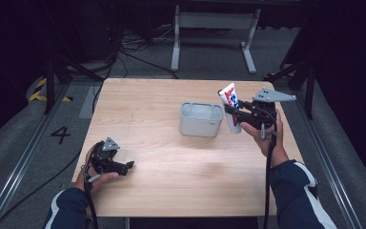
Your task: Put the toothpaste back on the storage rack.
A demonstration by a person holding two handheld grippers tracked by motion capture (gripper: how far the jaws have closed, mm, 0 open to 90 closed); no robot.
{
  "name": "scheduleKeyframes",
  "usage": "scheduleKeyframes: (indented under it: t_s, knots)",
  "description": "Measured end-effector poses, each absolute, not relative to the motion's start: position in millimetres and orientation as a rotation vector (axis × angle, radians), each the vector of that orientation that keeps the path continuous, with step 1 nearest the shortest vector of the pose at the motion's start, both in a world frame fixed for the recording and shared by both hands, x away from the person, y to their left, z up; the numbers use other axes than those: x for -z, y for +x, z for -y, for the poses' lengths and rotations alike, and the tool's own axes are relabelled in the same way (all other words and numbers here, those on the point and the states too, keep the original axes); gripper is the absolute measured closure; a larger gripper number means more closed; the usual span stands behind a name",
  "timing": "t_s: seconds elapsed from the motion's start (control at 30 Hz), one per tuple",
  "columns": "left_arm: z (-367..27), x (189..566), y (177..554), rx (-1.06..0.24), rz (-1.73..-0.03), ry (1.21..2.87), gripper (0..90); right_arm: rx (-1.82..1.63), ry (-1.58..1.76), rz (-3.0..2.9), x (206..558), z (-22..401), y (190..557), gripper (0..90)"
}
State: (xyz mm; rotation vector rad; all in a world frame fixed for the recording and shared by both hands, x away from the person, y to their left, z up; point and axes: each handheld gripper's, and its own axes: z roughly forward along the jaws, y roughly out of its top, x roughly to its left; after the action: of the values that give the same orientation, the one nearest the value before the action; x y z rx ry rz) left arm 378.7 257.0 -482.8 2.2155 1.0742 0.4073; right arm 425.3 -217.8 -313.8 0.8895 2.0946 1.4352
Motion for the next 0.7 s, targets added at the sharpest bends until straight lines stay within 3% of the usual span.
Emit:
scheduleKeyframes:
  t_s: [0.7]
  knots:
    - [-257, 483, 379, -0.401, -1.073, 2.218, 0.2, -1.483, 0.849, -2.104, 305, 187, 450, 63.1]
